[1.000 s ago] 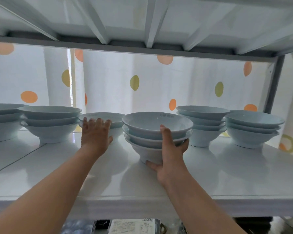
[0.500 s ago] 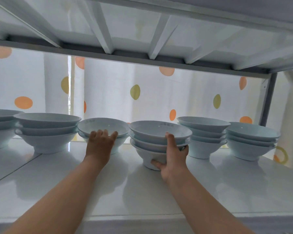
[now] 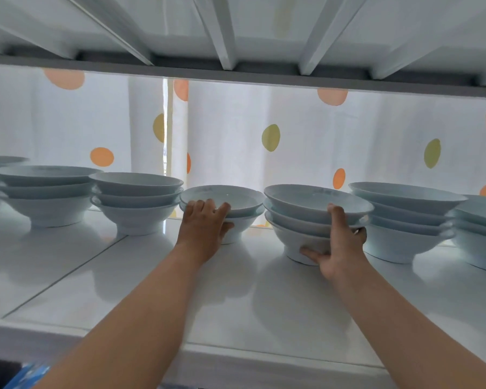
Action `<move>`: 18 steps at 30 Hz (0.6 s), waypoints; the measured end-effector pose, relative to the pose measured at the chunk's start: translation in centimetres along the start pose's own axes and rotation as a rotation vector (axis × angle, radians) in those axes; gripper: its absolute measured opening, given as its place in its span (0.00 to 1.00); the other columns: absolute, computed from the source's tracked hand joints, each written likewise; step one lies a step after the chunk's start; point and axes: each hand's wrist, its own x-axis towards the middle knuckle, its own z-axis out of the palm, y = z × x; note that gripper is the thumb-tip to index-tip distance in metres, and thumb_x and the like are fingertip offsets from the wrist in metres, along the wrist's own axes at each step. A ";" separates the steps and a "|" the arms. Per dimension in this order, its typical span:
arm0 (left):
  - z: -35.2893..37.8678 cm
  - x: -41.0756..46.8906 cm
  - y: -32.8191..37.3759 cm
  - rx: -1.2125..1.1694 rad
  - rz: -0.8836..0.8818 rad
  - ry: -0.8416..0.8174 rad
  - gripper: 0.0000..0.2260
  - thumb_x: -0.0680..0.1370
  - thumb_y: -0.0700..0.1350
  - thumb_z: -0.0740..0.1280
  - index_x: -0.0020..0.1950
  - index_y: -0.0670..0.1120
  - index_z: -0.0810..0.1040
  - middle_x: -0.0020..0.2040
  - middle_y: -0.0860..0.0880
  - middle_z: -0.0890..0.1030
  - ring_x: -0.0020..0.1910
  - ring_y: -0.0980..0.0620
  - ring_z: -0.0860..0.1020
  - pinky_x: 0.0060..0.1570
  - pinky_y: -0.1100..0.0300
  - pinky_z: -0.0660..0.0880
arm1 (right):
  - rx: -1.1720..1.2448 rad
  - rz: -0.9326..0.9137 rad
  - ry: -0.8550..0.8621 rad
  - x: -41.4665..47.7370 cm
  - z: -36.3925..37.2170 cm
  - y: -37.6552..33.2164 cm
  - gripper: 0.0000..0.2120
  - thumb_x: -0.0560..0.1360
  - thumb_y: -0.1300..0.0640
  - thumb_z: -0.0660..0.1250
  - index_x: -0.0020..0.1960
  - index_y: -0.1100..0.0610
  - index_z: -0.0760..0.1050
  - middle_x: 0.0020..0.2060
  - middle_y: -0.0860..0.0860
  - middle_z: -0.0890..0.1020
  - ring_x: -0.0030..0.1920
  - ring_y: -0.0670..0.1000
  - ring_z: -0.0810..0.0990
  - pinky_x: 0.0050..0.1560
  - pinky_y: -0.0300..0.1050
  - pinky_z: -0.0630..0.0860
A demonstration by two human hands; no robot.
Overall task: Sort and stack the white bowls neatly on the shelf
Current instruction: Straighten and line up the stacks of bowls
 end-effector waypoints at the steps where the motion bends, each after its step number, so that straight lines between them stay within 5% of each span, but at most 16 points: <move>1: 0.0 0.0 0.0 0.002 0.003 0.008 0.13 0.69 0.48 0.74 0.49 0.46 0.78 0.38 0.42 0.77 0.38 0.40 0.76 0.46 0.49 0.73 | 0.000 0.001 -0.001 0.2 0.0 0.0 0.36 0.69 0.48 0.71 0.72 0.44 0.55 0.66 0.50 0.66 0.61 0.56 0.69 0.49 0.64 0.78; 12: -0.1 0.2 -0.1 0.009 0.024 0.010 0.11 0.71 0.48 0.72 0.50 0.45 0.77 0.41 0.42 0.79 0.41 0.40 0.77 0.50 0.48 0.72 | -0.024 0.027 -0.029 1.0 0.2 -0.1 0.39 0.69 0.47 0.71 0.73 0.43 0.53 0.66 0.50 0.65 0.61 0.57 0.67 0.48 0.64 0.78; 18: 0.4 -0.3 -0.7 -0.133 -0.001 -0.007 0.18 0.77 0.51 0.63 0.65 0.49 0.72 0.55 0.42 0.75 0.60 0.39 0.72 0.70 0.45 0.55 | -0.044 0.006 -0.027 1.2 0.3 0.1 0.39 0.68 0.45 0.72 0.72 0.43 0.54 0.65 0.49 0.66 0.60 0.56 0.68 0.47 0.64 0.79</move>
